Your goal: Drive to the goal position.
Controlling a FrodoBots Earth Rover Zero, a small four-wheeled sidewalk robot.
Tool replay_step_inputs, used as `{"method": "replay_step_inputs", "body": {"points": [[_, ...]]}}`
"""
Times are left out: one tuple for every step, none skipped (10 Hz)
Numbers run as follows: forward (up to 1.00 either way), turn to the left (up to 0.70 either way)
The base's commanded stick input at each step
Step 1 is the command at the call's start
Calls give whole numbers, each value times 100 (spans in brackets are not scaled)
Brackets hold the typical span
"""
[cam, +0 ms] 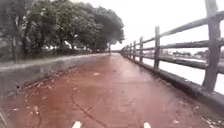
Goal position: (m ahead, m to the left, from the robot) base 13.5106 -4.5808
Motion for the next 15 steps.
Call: {"method": "replay_step_inputs", "body": {"points": [[50, 0], [50, 0], [50, 0], [50, 0], [50, 0], [50, 0], [50, 0], [50, 0], [50, 0], [50, 0], [50, 0], [50, 0], [50, 0], [50, 2], [50, 4]]}}
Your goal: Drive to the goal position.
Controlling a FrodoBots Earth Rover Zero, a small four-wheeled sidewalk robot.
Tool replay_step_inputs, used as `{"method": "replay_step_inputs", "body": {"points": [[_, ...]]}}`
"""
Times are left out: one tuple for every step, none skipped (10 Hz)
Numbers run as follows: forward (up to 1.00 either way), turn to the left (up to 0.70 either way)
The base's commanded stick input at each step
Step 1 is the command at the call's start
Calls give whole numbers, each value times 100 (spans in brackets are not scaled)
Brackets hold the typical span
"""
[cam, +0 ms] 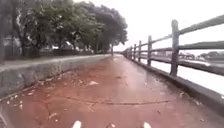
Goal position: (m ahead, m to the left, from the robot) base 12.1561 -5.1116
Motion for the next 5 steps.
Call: {"method": "replay_step_inputs", "body": {"points": [[50, 0], [50, 0], [50, 0], [50, 0], [50, 0]]}}
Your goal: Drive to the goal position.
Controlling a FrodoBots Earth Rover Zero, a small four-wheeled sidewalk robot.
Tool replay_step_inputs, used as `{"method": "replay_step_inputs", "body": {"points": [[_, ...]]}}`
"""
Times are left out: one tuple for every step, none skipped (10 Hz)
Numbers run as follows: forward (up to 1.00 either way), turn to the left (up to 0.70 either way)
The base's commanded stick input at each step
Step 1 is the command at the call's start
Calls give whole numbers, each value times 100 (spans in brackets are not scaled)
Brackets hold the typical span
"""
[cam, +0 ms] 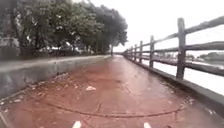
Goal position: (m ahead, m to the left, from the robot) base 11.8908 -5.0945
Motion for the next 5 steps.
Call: {"method": "replay_step_inputs", "body": {"points": [[50, 0], [50, 0], [50, 0], [50, 0], [50, 0]]}}
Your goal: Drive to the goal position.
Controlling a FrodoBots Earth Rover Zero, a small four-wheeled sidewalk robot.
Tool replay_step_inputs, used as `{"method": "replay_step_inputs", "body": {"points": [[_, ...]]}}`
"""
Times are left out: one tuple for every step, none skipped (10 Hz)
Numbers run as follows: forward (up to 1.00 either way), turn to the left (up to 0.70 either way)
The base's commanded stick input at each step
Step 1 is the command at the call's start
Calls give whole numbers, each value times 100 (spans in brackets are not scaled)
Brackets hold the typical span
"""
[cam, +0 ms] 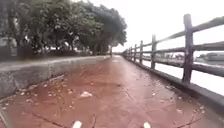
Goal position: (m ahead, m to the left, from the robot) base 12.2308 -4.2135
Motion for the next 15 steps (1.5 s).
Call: {"method": "replay_step_inputs", "body": {"points": [[50, 0], [50, 0], [50, 0], [50, 0], [50, 0], [50, 0], [50, 0], [50, 0], [50, 0], [50, 0], [50, 0], [50, 0], [50, 0], [50, 0], [50, 0]]}}
